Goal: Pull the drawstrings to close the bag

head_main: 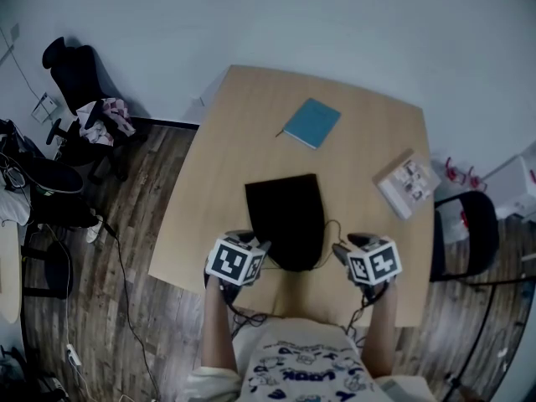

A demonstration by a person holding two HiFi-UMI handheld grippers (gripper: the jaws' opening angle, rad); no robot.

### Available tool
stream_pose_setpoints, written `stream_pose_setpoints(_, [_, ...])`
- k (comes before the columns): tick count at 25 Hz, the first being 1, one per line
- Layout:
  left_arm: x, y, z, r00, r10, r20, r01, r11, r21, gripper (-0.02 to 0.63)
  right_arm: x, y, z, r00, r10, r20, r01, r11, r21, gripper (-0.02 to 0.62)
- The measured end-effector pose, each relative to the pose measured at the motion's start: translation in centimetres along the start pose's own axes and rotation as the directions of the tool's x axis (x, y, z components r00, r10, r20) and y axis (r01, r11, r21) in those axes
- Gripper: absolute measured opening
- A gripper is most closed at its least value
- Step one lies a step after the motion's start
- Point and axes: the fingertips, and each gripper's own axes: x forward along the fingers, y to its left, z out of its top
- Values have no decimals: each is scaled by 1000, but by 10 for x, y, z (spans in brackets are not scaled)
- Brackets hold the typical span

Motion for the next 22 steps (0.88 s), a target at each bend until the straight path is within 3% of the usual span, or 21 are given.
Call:
stream_pose_setpoints(3, [-6, 2, 17, 996, 24, 90, -20, 999, -46, 141, -10, 4, 27, 989, -27, 145, 21, 999, 43, 178])
stream_pose_setpoints(5, [-16, 2, 41, 975, 56, 216, -35, 994, -103, 135, -25, 6, 58, 945, -89, 315, 68, 995, 76, 175])
stream_pose_setpoints(7, [-35, 0, 69, 926, 112, 360, -67, 989, -135, 2, -47, 6, 90, 859, -182, 478, 153, 983, 98, 95])
stream_pose_setpoints(8, [-45, -3, 82, 896, 136, 422, -91, 988, -127, 2, -59, 8, 103, 810, -217, 545, 192, 976, 102, 44])
stream_pose_setpoints(10, [-62, -9, 102, 841, 174, 511, -145, 985, -97, 2, -81, 17, 125, 727, -245, 641, 235, 967, 103, 24])
stream_pose_setpoints(13, [-89, -20, 123, 765, 211, 608, -202, 976, -84, 2, -109, 28, 145, 638, -252, 727, 250, 961, 113, 12])
stream_pose_setpoints(16, [-114, -28, 141, 692, 220, 687, -235, 969, -74, 2, -129, 31, 157, 576, -261, 775, 261, 957, 128, 9])
stream_pose_setpoints(22, [-139, -24, 151, 596, 272, 755, -319, 944, -89, 2, -144, 25, 159, 522, -279, 806, 259, 952, 162, 8])
